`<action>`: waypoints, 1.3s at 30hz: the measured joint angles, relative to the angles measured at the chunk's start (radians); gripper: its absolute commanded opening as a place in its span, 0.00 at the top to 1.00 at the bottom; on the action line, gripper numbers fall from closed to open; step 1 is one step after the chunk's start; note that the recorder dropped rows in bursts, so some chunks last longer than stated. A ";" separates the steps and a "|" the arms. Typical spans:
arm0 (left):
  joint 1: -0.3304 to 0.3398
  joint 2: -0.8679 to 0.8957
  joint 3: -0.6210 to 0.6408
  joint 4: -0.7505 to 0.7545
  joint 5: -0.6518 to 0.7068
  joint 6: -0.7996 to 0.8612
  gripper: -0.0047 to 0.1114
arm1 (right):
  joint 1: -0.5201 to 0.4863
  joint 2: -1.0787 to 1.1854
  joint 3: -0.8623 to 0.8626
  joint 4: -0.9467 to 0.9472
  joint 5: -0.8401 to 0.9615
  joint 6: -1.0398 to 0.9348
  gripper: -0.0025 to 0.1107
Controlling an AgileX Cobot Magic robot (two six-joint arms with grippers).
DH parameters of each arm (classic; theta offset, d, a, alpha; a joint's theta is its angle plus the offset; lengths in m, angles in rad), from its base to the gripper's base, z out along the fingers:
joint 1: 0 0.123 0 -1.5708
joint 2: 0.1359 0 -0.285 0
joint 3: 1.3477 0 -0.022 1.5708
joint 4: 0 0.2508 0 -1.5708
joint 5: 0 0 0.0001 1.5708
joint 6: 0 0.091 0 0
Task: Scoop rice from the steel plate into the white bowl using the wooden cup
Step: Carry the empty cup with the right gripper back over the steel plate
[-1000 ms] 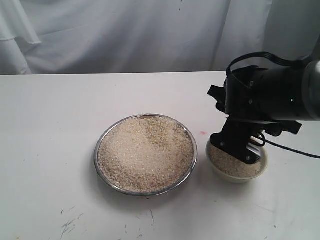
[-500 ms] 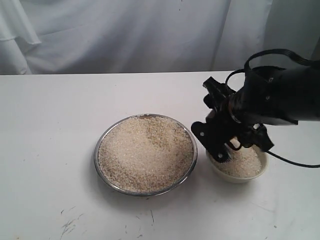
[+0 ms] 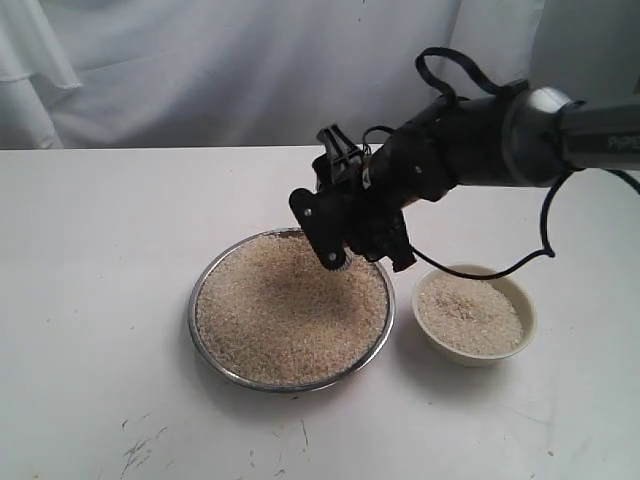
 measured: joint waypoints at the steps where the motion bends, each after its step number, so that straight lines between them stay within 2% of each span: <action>1: 0.000 0.000 0.000 0.000 0.000 0.000 0.96 | 0.005 0.011 -0.005 0.002 0.006 -0.019 0.98; 6: 0.000 0.000 0.000 0.000 0.000 0.000 0.96 | 0.012 0.048 -0.010 0.004 -0.003 -0.137 0.98; 11: 0.000 0.000 0.000 0.000 0.000 0.000 0.96 | 0.027 0.080 -0.016 0.001 -0.108 -0.206 0.98; 26: 0.000 0.000 0.000 0.000 0.000 0.000 0.96 | 0.040 0.179 -0.016 -0.078 -0.550 -0.247 0.98; 39: 0.000 0.000 0.000 0.000 0.000 0.000 0.96 | 0.069 0.232 -0.016 -0.198 -0.695 -0.259 0.98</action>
